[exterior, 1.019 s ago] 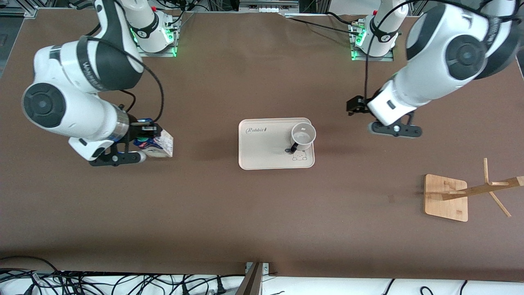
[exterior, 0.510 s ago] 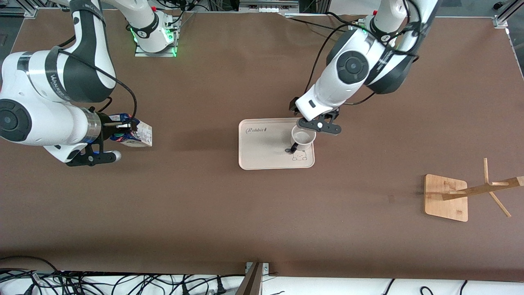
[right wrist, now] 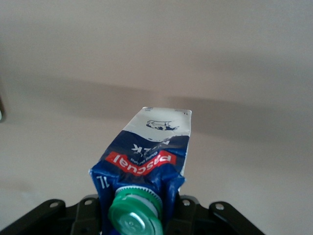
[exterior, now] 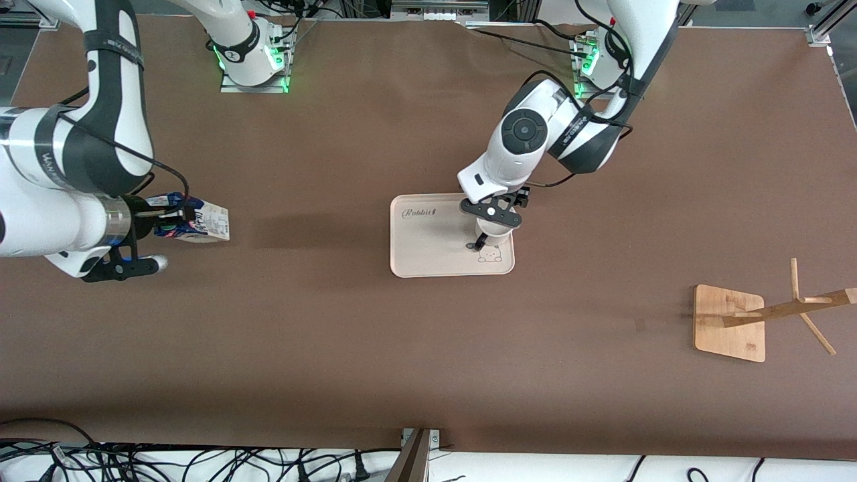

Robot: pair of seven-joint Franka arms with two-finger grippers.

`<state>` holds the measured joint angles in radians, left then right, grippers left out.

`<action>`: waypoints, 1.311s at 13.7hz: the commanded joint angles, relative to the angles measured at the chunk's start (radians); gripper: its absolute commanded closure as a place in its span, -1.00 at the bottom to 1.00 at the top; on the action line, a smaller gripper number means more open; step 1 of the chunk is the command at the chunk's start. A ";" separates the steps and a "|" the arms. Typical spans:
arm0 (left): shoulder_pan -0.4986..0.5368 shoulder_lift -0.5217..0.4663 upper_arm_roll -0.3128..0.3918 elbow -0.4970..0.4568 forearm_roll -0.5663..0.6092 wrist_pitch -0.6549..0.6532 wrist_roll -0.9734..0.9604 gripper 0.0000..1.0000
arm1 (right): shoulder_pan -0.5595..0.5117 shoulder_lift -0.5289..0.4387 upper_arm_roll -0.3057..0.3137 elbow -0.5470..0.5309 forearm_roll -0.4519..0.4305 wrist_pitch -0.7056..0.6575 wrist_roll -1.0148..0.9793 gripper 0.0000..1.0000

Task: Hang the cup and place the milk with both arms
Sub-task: 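Carry the carton aside with the right gripper while the left gripper reaches the mug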

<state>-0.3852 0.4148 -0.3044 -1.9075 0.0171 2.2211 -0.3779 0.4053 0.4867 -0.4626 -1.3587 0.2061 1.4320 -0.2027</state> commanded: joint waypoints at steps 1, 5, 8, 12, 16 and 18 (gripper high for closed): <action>-0.020 0.019 0.001 -0.030 0.035 0.061 0.024 -1.00 | 0.006 -0.019 0.015 -0.052 -0.001 0.063 -0.015 0.23; -0.020 0.047 0.002 -0.031 0.064 0.100 0.074 -0.86 | -0.046 -0.097 0.079 -0.199 -0.016 0.183 -0.029 0.23; -0.020 0.059 0.002 -0.031 0.106 0.098 0.090 0.91 | -0.149 -0.173 0.205 -0.349 -0.071 0.324 -0.026 0.23; -0.012 0.059 0.002 -0.030 0.106 0.098 0.091 1.00 | -0.151 -0.256 0.214 -0.526 -0.070 0.445 -0.017 0.22; 0.025 0.023 0.002 -0.019 0.122 0.098 0.090 1.00 | -0.160 -0.322 0.216 -0.641 -0.070 0.495 -0.015 0.22; 0.063 -0.039 0.002 -0.016 0.119 0.094 0.086 1.00 | -0.180 -0.327 0.234 -0.664 -0.071 0.505 -0.015 0.21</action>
<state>-0.3639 0.4506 -0.2988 -1.9145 0.1156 2.3228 -0.2990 0.2619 0.2087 -0.2648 -1.9595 0.1496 1.9071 -0.2148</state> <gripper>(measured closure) 0.930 0.608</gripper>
